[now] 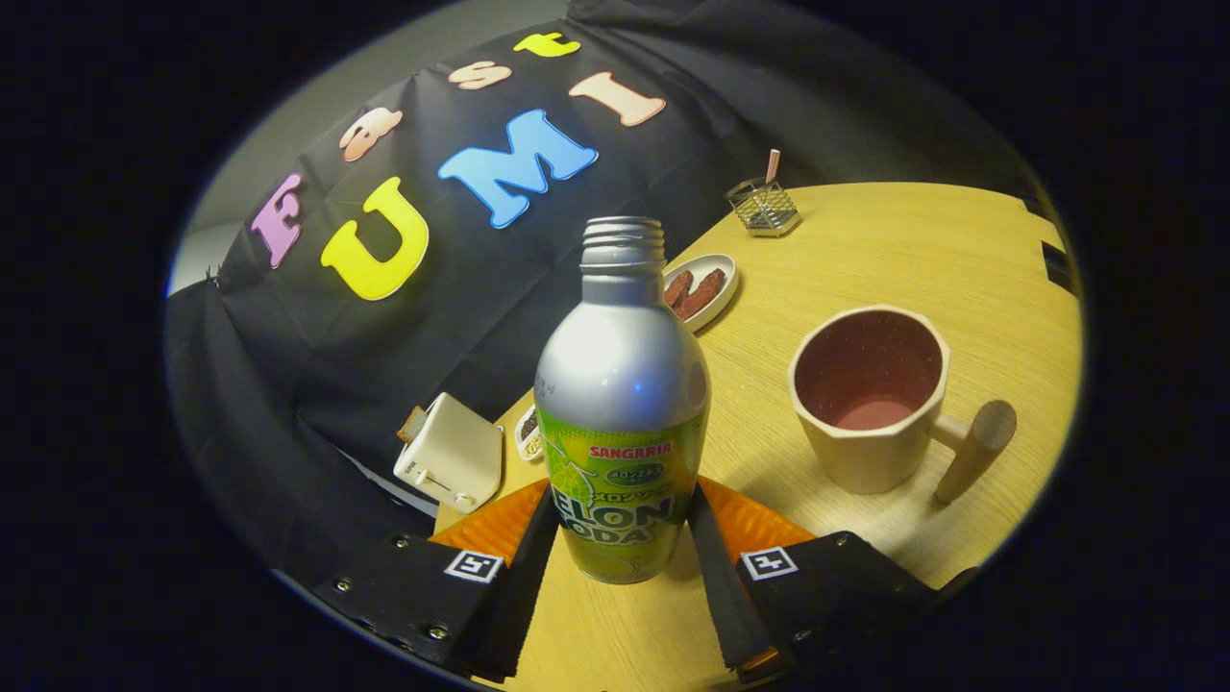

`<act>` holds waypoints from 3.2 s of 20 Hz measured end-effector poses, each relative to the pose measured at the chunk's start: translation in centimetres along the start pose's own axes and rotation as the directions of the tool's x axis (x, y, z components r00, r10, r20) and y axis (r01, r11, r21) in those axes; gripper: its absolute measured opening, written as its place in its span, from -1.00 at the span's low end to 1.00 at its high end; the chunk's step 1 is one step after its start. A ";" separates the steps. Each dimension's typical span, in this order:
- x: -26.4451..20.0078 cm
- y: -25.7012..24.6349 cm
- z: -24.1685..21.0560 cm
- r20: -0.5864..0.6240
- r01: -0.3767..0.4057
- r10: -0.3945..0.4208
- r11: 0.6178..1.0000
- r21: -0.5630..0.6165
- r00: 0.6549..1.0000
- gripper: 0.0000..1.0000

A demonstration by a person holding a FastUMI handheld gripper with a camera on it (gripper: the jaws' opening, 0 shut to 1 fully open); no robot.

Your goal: Take the bottle from table, then pour the juice into the cup, finally place the bottle on the coaster

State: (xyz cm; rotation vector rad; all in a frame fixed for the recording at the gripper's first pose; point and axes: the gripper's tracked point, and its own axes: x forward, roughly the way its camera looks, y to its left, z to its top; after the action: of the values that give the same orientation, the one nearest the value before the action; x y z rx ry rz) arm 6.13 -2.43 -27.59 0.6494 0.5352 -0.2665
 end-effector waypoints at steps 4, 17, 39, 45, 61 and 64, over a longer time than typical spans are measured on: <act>1.4 0.2 0.8 0.023 0.018 -0.016 0.996 -0.083 1.000 0.50; 6.6 0.0 2.5 0.103 0.127 -0.097 0.931 -0.343 0.990 0.50; 12.7 0.4 1.7 0.108 0.133 -0.086 0.800 -0.585 0.990 0.57; 12.1 0.5 1.3 0.091 0.119 -0.080 0.797 -0.592 0.993 0.97; -0.8 6.2 9.2 0.222 0.047 0.100 0.816 -0.576 0.970 0.96; -3.2 7.9 10.3 0.242 0.018 0.152 0.813 -0.582 0.958 0.96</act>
State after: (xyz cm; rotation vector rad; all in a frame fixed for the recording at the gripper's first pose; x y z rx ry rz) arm 10.58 -2.69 -14.96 0.0254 0.2920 -0.1095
